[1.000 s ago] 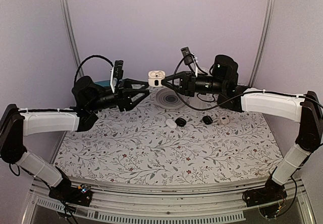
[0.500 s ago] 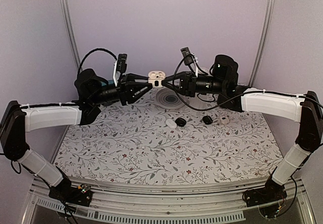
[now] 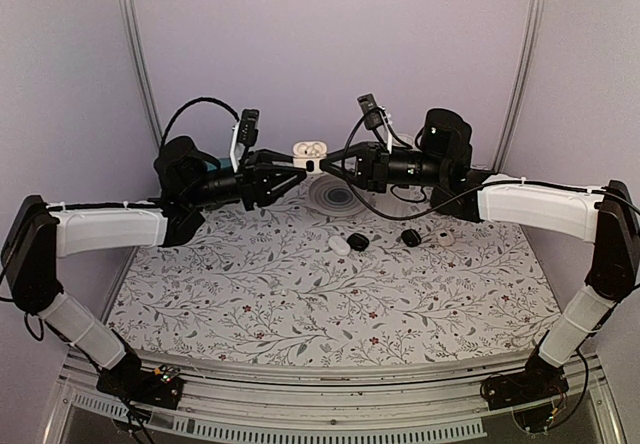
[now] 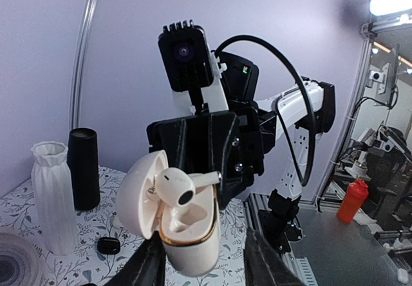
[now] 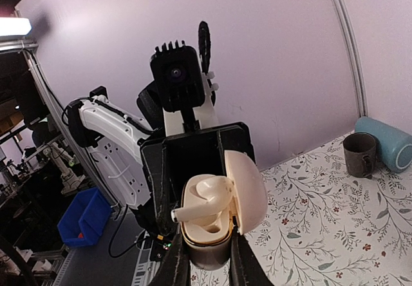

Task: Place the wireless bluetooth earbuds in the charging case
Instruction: Pass from the right arm to the left

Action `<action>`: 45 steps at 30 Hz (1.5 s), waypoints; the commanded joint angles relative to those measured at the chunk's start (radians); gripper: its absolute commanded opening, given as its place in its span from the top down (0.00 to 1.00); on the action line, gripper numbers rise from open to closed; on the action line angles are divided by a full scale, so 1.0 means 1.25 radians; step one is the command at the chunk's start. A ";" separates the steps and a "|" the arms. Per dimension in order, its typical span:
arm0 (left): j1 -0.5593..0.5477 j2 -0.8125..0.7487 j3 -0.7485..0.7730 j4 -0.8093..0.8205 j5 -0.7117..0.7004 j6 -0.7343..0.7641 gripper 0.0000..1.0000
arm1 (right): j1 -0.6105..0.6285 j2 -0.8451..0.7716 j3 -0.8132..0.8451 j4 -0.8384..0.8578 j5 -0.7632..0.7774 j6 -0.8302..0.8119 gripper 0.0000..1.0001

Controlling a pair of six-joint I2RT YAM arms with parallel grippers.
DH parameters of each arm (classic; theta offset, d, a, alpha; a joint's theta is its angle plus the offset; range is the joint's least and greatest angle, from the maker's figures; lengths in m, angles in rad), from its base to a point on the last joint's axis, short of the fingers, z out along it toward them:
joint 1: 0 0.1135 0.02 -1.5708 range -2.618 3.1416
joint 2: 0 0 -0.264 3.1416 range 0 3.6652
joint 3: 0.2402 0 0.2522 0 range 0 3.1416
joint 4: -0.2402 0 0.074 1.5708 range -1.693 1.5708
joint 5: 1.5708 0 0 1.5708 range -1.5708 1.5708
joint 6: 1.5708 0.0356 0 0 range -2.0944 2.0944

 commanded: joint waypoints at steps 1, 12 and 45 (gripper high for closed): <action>-0.007 0.011 0.021 0.012 0.015 -0.014 0.59 | 0.002 -0.020 0.001 0.003 -0.004 -0.012 0.96; -0.012 0.032 0.022 0.075 0.030 -0.063 0.74 | 0.004 -0.016 0.007 0.003 -0.008 -0.013 0.95; -0.031 0.032 -0.140 0.319 -0.104 -0.006 1.00 | 0.006 -0.061 -0.028 -0.126 0.117 -0.039 0.48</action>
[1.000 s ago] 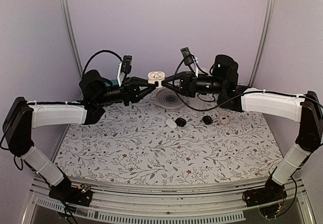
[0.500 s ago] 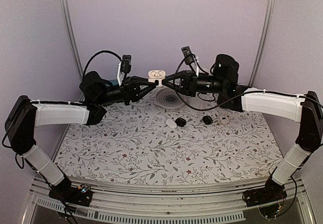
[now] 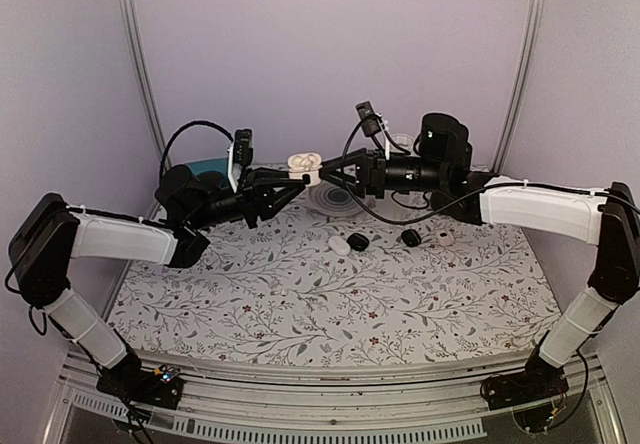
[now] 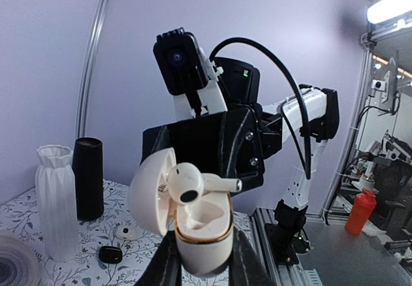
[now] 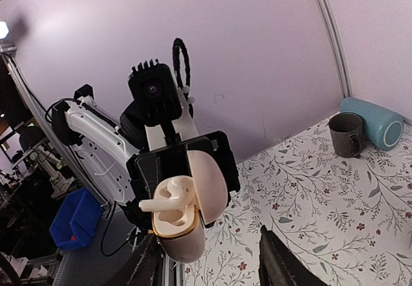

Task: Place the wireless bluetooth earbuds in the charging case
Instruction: Pass from the right arm to the left, then adjust the right earbud in the right side groove of the charging case.

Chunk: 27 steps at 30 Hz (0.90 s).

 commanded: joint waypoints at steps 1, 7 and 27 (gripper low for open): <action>-0.011 -0.014 -0.035 0.076 -0.043 0.056 1.00 | -0.001 -0.058 -0.014 -0.085 0.089 -0.025 0.46; -0.022 -0.020 -0.071 0.069 -0.095 0.134 1.00 | 0.001 -0.094 0.020 -0.245 0.194 -0.057 0.45; -0.090 -0.003 -0.079 -0.040 -0.250 0.316 1.00 | 0.071 -0.073 0.224 -0.611 0.388 -0.142 0.66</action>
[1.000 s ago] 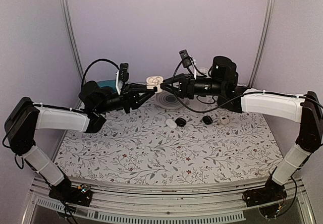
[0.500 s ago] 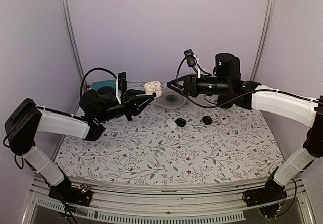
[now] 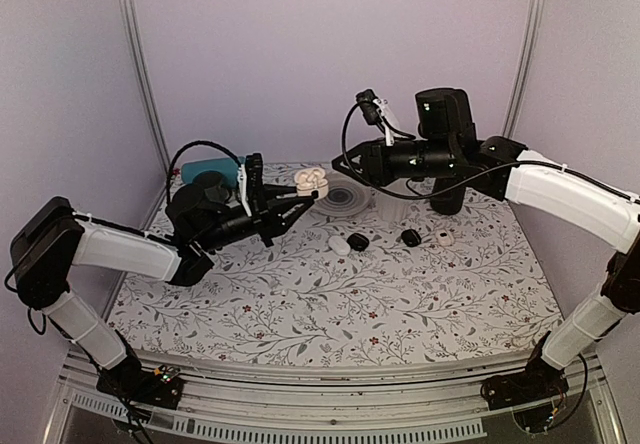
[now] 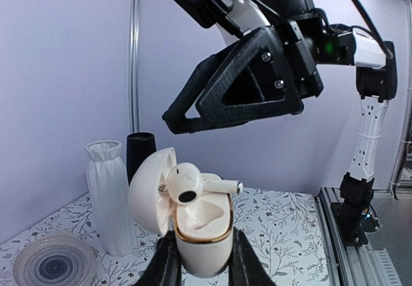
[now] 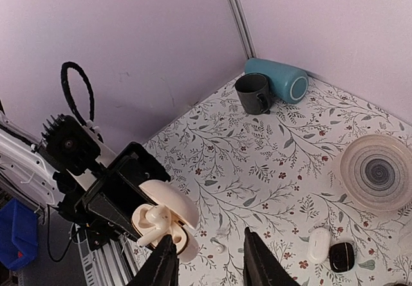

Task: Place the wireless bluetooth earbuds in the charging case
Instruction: Adjust the right earbud in the right side groove of the charging case.

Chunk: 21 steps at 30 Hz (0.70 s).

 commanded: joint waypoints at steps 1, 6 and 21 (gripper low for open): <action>-0.019 0.000 0.000 -0.018 -0.043 0.043 1.00 | 0.017 0.005 0.054 -0.097 0.049 -0.009 0.66; -0.024 0.007 0.002 -0.020 -0.046 0.043 1.00 | 0.035 0.014 0.067 -0.139 0.078 -0.033 0.60; -0.033 0.011 0.006 -0.025 -0.036 0.042 1.00 | 0.035 0.036 0.055 -0.132 0.003 -0.033 0.23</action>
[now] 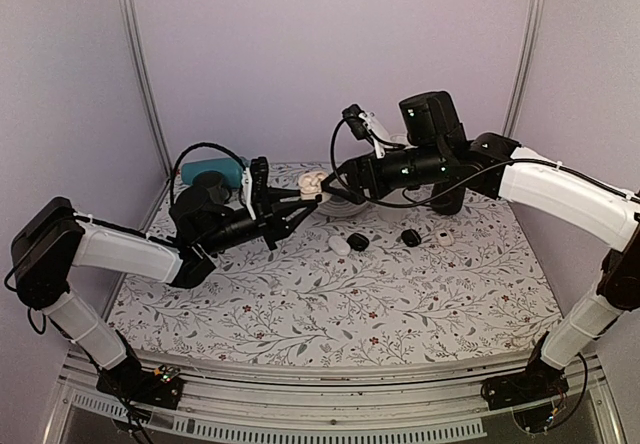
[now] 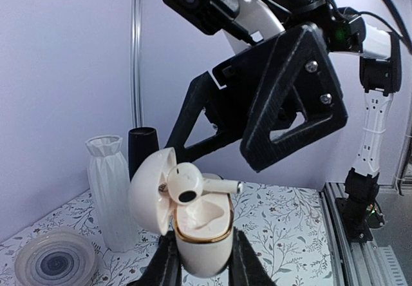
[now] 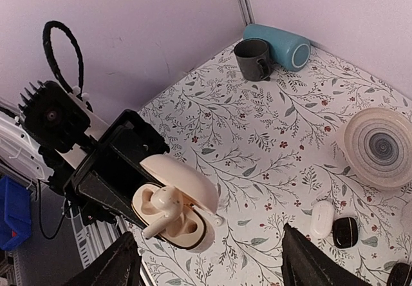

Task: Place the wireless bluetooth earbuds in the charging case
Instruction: Adjust the right earbud in the right side groove of the charging case.

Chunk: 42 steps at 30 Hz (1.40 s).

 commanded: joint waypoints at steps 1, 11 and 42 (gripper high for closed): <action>-0.012 0.010 0.006 -0.002 -0.004 0.013 1.00 | 0.003 0.010 0.007 0.000 -0.027 -0.001 0.22; -0.013 0.013 0.015 -0.011 0.004 0.014 1.00 | 0.009 0.028 0.022 -0.010 -0.027 -0.010 0.16; -0.015 0.013 0.007 0.038 0.056 -0.018 1.00 | 0.009 0.036 0.012 0.004 0.020 -0.014 0.25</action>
